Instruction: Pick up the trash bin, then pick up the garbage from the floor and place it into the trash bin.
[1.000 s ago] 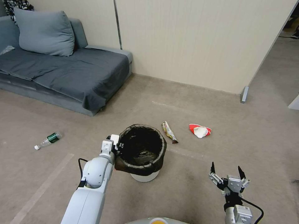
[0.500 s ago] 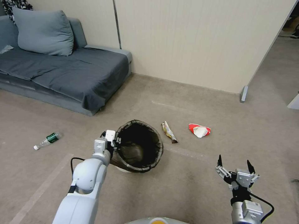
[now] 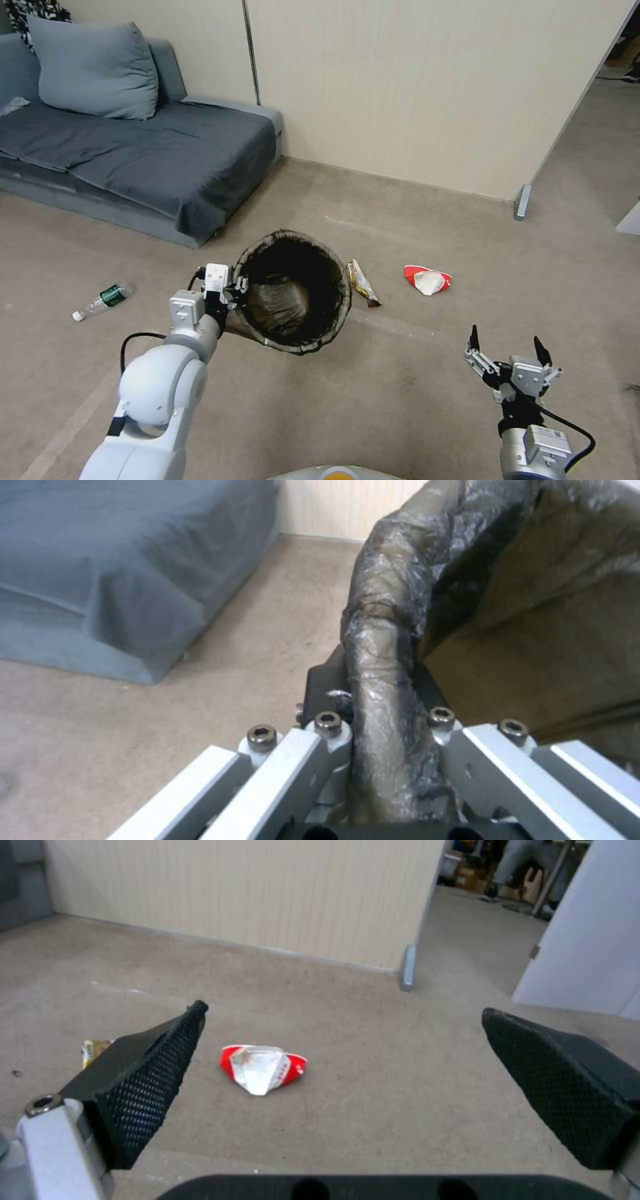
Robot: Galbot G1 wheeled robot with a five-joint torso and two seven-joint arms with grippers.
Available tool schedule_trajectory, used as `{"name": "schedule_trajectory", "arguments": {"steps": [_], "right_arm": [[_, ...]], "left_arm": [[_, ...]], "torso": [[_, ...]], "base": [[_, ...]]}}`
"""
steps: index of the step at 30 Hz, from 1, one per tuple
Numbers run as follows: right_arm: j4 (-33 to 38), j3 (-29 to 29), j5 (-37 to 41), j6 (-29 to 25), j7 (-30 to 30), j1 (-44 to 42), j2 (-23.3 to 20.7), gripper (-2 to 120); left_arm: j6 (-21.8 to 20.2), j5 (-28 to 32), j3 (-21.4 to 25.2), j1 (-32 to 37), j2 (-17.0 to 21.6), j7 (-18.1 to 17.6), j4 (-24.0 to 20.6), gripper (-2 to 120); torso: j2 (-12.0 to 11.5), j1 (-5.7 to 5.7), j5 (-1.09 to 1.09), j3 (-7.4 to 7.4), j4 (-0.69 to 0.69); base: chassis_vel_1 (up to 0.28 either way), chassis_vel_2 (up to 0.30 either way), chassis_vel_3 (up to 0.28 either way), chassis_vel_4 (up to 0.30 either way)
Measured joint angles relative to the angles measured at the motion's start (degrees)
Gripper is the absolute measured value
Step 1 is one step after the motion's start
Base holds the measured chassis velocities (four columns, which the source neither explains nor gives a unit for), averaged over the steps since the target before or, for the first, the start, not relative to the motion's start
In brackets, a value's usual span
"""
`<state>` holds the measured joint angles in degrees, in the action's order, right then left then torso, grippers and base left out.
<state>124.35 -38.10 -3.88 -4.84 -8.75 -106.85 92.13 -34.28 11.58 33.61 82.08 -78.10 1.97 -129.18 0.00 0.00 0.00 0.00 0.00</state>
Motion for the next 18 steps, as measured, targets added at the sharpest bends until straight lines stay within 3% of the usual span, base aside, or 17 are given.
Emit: {"name": "schedule_trajectory", "arguments": {"steps": [12,18], "right_arm": [[0.4,-0.2,-0.4,-0.9,2.1,-0.1,0.0,100],[-0.1,-0.2,-0.2,-1.0,2.1,-0.1,0.0,100]], "left_arm": [[4.0,0.9,3.5,4.9,-1.5,0.7,-1.8,4],[4.1,1.3,4.0,5.7,-1.9,0.8,-1.9,4]], "torso": [[0.0,0.00,0.00,0.00,0.00],[0.0,0.00,0.01,0.00,0.00]], "base": [[-0.010,0.013,0.006,-0.008],[-0.100,0.113,0.115,-0.110]]}}
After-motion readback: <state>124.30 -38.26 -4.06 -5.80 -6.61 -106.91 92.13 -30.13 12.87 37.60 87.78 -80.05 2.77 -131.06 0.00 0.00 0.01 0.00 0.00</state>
